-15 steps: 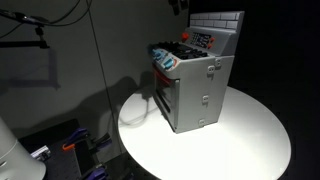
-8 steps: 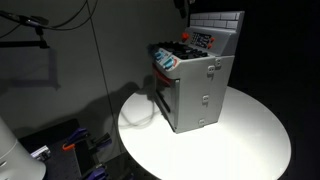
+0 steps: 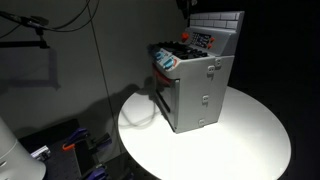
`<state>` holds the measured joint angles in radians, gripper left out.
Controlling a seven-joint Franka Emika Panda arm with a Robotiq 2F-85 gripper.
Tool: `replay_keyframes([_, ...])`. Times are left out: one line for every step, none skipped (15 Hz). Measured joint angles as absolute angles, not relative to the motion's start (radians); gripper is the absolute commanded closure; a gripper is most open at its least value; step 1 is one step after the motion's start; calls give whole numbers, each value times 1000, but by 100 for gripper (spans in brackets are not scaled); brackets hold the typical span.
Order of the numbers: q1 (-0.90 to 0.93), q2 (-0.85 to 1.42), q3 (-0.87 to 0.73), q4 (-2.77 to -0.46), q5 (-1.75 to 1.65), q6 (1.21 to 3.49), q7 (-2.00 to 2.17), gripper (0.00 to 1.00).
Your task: Press the top button on the right side of the stove
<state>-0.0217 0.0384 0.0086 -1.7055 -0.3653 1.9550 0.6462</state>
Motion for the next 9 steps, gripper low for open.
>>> replay_keyframes([-22, 44, 6, -1706, -367, 1975, 659, 0])
replay_keyframes([-22, 52, 3, -1706, -376, 1997, 677, 0])
replay_keyframes([-22, 59, 1, -1706, -386, 2017, 693, 0])
replay_keyframes([-21, 67, -2, -1706, -396, 2033, 711, 0])
replay_keyframes([-21, 76, -4, -1706, -407, 2048, 728, 0])
replay_keyframes([-21, 85, -8, -1706, -419, 2060, 745, 0])
replay_keyframes([-21, 94, -11, -1705, -430, 2066, 760, 0])
replay_keyframes([-21, 104, -16, -1705, -437, 2071, 772, 0])
replay_keyframes([-21, 113, -20, -1705, -442, 2074, 782, 0])
